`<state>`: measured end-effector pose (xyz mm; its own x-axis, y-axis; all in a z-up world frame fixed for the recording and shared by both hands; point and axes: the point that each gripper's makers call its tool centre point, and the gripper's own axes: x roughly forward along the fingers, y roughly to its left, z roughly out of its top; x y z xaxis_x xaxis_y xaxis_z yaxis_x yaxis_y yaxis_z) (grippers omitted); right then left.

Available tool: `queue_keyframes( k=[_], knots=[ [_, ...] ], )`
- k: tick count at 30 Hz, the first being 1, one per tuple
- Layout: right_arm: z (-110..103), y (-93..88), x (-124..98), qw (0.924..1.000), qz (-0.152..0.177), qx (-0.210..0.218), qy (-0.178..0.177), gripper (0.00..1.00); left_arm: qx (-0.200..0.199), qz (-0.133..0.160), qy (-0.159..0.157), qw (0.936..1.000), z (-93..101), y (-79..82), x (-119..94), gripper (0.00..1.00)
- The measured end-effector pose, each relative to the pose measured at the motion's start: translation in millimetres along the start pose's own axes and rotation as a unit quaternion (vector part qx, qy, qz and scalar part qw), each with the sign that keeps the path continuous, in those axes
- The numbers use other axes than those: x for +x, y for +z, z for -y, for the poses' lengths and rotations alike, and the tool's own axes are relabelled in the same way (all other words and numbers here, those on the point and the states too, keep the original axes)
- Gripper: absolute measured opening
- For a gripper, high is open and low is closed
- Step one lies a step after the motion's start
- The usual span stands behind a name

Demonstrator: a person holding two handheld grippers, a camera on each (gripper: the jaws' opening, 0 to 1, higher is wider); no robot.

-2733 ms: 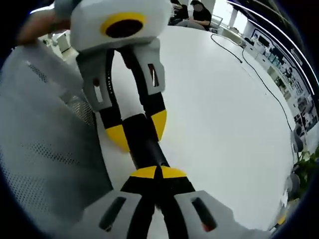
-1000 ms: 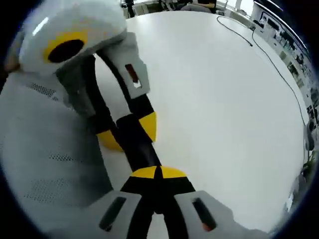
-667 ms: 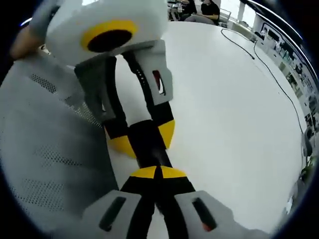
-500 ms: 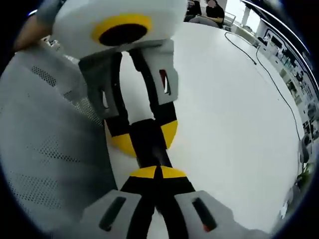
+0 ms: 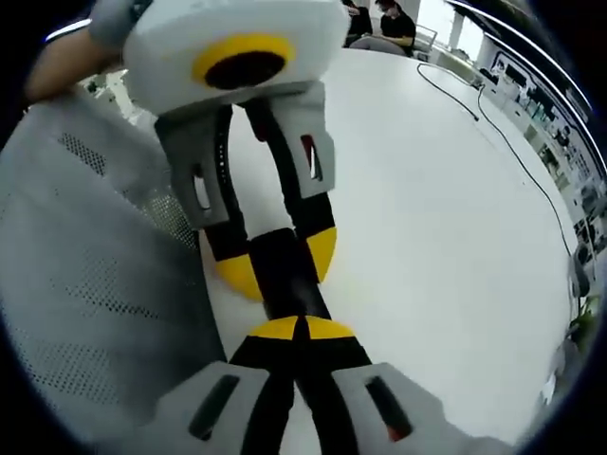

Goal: Press the specified remote control buttons in sequence, fully releasing each button before pressing the next.

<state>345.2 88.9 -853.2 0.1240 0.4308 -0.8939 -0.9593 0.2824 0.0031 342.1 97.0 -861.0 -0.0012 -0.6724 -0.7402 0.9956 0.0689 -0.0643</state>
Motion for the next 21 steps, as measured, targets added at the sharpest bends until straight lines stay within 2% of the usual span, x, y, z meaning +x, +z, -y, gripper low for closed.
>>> queue_keyframes(
  k=[10,15,19,21],
  knots=[
    [1.0,2.1,3.6,1.0000,-0.001,0.001,0.003,0.00,-0.003,0.003,0.000,1.0000,-0.4,-0.2,0.1,0.24],
    [1.5,1.6,3.5,0.9994,-0.001,0.033,-0.005,0.00,-0.008,0.002,-0.002,1.0000,-0.6,0.0,0.2,0.24],
    [0.2,2.7,4.5,0.9993,-0.022,-0.013,-0.028,0.00,-0.007,0.000,-0.002,1.0000,-0.8,-0.1,0.6,0.24],
    [1.2,1.8,3.9,0.9997,-0.013,-0.005,-0.021,0.00,-0.008,0.000,-0.002,1.0000,-0.6,-0.1,0.5,0.24]
  ],
)
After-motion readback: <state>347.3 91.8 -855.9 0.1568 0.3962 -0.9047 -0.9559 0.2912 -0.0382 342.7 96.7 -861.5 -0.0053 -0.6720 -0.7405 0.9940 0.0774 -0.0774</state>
